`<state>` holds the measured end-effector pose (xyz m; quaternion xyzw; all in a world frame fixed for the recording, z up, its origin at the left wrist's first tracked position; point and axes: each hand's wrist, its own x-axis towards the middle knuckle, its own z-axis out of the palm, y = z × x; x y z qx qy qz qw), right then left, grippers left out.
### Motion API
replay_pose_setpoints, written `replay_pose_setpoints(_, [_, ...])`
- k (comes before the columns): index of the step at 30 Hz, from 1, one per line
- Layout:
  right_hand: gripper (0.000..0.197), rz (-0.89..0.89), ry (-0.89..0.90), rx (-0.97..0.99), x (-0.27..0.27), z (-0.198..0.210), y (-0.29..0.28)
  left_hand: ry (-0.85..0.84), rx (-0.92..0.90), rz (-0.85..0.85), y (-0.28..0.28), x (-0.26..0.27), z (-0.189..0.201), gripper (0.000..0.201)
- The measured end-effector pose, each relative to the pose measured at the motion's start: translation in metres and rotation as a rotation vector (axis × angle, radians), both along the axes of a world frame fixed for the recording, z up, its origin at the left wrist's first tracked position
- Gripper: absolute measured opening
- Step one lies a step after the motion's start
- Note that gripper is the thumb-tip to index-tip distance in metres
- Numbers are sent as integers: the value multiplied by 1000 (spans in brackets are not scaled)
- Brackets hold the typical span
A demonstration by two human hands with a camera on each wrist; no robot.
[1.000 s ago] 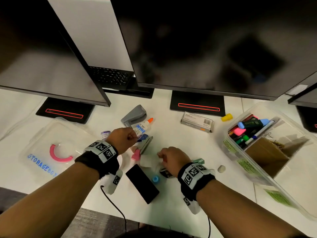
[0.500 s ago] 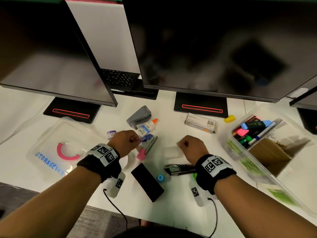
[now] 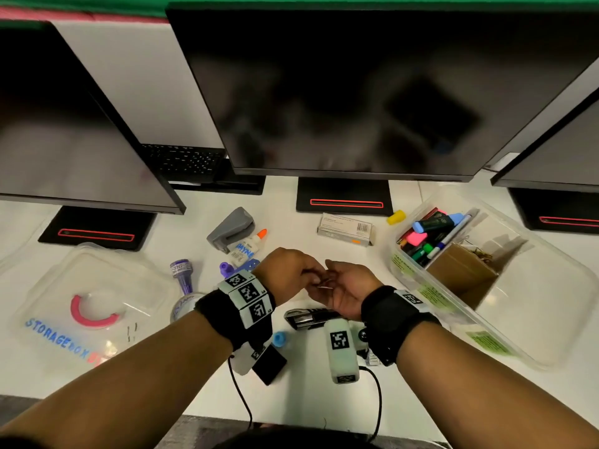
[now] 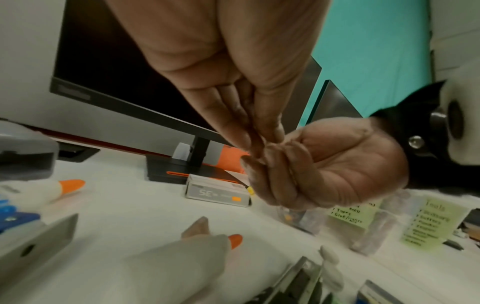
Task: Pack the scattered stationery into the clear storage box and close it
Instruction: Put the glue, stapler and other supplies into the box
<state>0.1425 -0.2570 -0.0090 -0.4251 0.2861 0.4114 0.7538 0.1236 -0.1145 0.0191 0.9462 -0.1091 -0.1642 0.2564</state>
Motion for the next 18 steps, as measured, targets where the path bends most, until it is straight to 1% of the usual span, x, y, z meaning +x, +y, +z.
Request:
replay_pose_setpoints(2, [36,-30,-42,-61,3,9,-14,-50,-40,33,-1,2,0,25])
replay_pose_setpoints(4, [26,-88,-160,-152,13,29,-32,-85,-50,102,6,5,-1,24])
replay_pose_setpoints(5, [22,-121,-232,-201,21,41,-42,-93,-17,109,11,8,-4,25])
replay_pose_setpoints(6, [22,-156,-309,-245,30,55,-56,-70,46,90,17,10,-8,25])
replay_pose_setpoints(8, [27,-211,-461,-382,48,78,-87,46,196,19,25,11,-22,28])
replay_pose_setpoints(10, [28,-258,-545,-574,64,93,-120,153,296,-33,26,9,-38,32])
replay_pose_setpoints(12, [25,-290,-527,-741,75,91,-152,203,323,-50,22,5,-49,37])
replay_pose_setpoints(14, [13,-268,-454,-863,79,82,-173,211,318,-53,17,2,-58,43])
replay_pose_setpoints(16, [38,-231,-394,-914,79,73,-180,203,306,-32,12,0,-62,48])
replay_pose_setpoints(17, [46,-201,-383,-943,78,71,-181,197,303,-24,10,0,-64,49])
replay_pose_setpoints(18, [49,-146,-377,-994,76,73,-179,192,302,-21,9,-1,-65,50])
